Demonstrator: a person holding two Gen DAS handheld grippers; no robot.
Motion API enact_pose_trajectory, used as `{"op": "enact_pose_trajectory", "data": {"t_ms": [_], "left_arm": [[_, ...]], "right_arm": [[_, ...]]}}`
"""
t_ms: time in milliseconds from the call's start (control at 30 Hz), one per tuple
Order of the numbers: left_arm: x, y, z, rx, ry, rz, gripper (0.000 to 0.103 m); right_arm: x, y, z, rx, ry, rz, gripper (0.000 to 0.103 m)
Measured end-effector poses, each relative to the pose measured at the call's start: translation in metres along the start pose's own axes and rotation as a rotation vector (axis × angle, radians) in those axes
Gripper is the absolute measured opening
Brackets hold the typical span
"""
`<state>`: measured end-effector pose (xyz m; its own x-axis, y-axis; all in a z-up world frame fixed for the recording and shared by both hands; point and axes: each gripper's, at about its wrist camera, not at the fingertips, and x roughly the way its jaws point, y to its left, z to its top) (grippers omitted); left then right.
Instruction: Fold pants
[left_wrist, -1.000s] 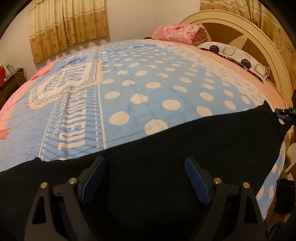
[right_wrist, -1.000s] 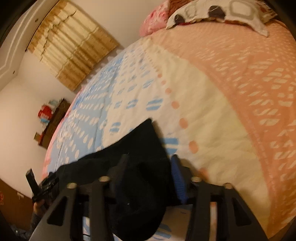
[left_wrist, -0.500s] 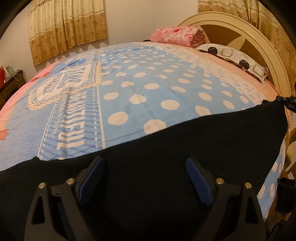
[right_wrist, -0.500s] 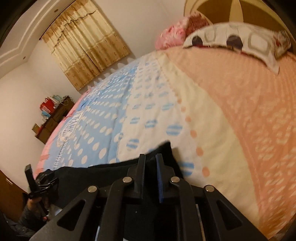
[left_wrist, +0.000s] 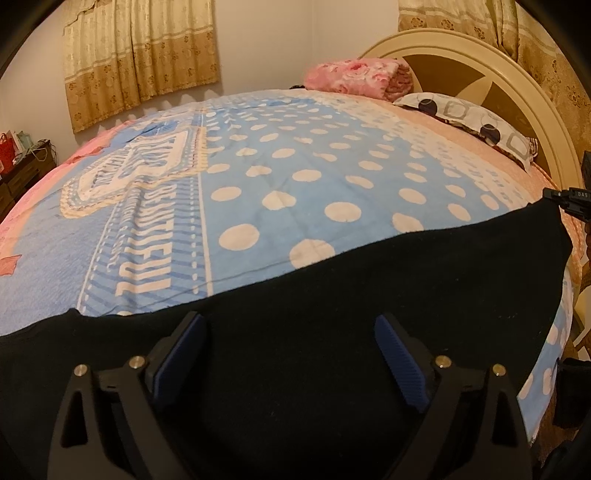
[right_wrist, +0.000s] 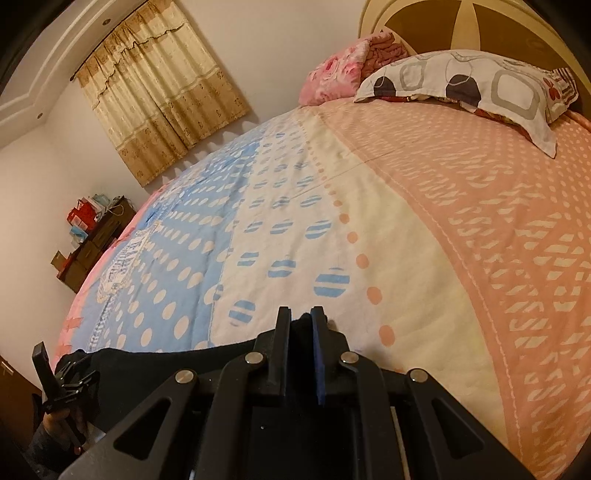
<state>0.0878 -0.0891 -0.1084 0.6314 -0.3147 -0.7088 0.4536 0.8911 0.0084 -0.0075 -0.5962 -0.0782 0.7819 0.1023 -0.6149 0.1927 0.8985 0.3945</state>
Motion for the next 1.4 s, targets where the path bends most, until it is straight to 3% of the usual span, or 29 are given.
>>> {"op": "enact_pose_trajectory", "data": {"t_ms": [200, 233, 267, 300, 533, 633, 767, 867, 967, 1167, 1400], "left_arm": [[-0.003, -0.004, -0.002, -0.002, -0.008, 0.031, 0.096], [-0.004, -0.004, -0.002, -0.003, -0.006, 0.035, 0.096], [-0.006, -0.005, -0.003, -0.005, -0.005, 0.037, 0.096], [-0.008, -0.006, -0.003, -0.004, -0.006, 0.037, 0.096], [-0.027, -0.024, -0.01, 0.057, -0.059, 0.059, 0.096], [-0.029, -0.036, -0.014, 0.08, -0.061, 0.022, 0.096], [-0.019, -0.052, -0.023, 0.124, -0.026, 0.011, 0.096], [-0.017, -0.05, -0.027, 0.112, -0.038, 0.004, 0.1], [-0.017, -0.046, -0.025, 0.085, -0.026, -0.004, 0.101], [-0.031, -0.059, -0.023, 0.097, -0.046, -0.021, 0.101], [-0.033, -0.093, -0.012, 0.133, -0.056, -0.098, 0.101]], "right_arm": [[0.023, -0.012, -0.012, 0.0, 0.076, -0.054, 0.011], [0.026, -0.014, -0.014, 0.003, 0.087, -0.049, 0.019], [0.024, -0.015, -0.015, 0.001, 0.078, -0.067, 0.027], [0.02, -0.013, -0.016, -0.007, 0.065, -0.088, 0.041], [-0.031, 0.024, -0.027, -0.118, -0.106, -0.195, 0.044], [-0.041, 0.061, -0.049, -0.174, -0.122, -0.037, 0.048], [-0.023, 0.113, -0.085, -0.28, -0.031, 0.168, 0.048], [0.005, 0.13, -0.107, -0.302, 0.07, 0.202, 0.048], [0.027, 0.123, -0.116, -0.247, 0.139, 0.2, 0.048], [-0.014, 0.098, -0.125, -0.188, 0.039, 0.203, 0.048], [-0.067, -0.005, -0.126, 0.1, -0.117, 0.056, 0.048]]}}
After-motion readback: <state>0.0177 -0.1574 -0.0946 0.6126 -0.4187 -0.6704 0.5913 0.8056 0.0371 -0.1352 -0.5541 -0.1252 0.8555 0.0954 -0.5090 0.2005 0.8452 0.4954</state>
